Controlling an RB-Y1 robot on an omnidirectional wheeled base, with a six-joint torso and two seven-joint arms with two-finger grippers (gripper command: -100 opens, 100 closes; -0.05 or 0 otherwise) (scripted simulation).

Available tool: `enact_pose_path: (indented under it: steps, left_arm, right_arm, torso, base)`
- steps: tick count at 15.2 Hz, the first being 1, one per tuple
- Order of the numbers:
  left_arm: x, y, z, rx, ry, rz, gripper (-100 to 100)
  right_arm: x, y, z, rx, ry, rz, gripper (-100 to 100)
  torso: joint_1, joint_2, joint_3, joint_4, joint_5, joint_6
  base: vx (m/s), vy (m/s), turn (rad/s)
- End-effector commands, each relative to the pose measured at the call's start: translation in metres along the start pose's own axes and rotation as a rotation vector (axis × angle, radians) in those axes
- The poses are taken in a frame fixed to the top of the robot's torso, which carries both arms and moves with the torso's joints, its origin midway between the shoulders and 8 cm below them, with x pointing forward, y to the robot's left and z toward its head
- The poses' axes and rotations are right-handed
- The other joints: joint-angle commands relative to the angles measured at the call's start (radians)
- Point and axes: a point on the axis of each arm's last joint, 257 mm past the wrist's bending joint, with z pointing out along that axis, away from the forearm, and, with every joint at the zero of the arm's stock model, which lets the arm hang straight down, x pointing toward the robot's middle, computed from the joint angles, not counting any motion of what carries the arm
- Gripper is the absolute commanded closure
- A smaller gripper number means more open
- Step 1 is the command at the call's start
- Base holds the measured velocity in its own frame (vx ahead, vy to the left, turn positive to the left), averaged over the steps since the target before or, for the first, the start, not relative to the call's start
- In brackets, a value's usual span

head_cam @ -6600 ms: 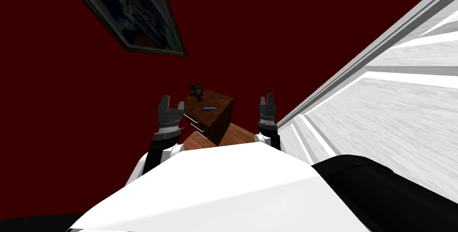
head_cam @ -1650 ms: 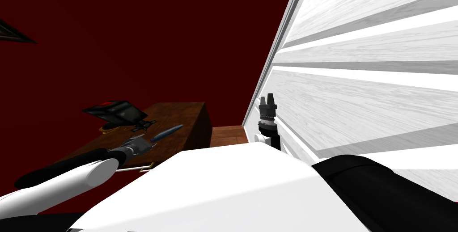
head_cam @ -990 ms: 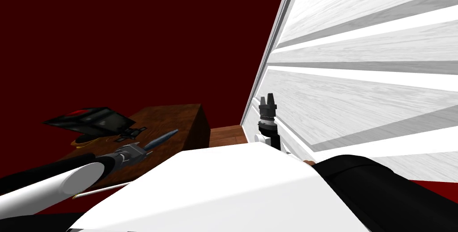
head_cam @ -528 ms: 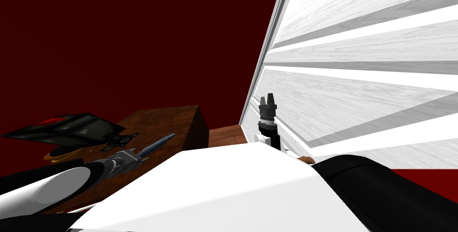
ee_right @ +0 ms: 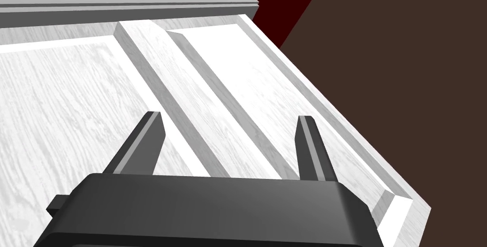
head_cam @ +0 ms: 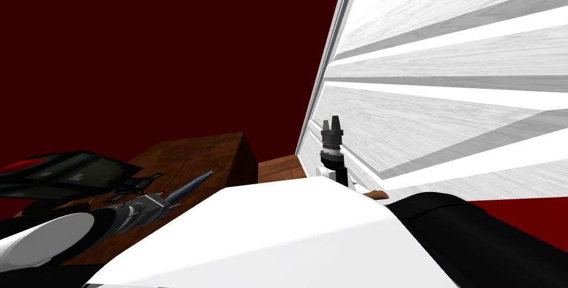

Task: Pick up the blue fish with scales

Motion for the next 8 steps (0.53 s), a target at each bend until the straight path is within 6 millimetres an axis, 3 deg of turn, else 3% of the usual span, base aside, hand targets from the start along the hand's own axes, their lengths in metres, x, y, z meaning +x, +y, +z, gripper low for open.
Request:
enact_pose_path:
  steps: [1,6,8]
  left_arm:
    - [-0.005,0.005,-0.003,-0.026,-0.010,-0.014,-100]
    - [-0.007,0.001,0.019,-0.010,-0.007,-0.013,-100]
    - [-0.008,0.002,0.017,-0.012,-0.008,-0.013,-100]
  right_arm:
    - [0.000,0.000,0.000,0.000,0.000,0.000,0]
    - [0.000,0.000,0.000,0.000,0.000,0.000,0]
    - [0.000,0.000,0.000,0.000,0.000,0.000,0]
  torso:
    - [0.000,0.000,0.000,0.000,0.000,0.000]
    - [-0.002,0.001,0.001,0.000,0.000,0.000]
    - [-0.003,0.001,0.001,0.000,-0.001,0.000]
  base:
    - [0.011,0.053,-0.062]
    - [0.004,0.004,-0.023]
    - [0.002,-0.013,-0.007]
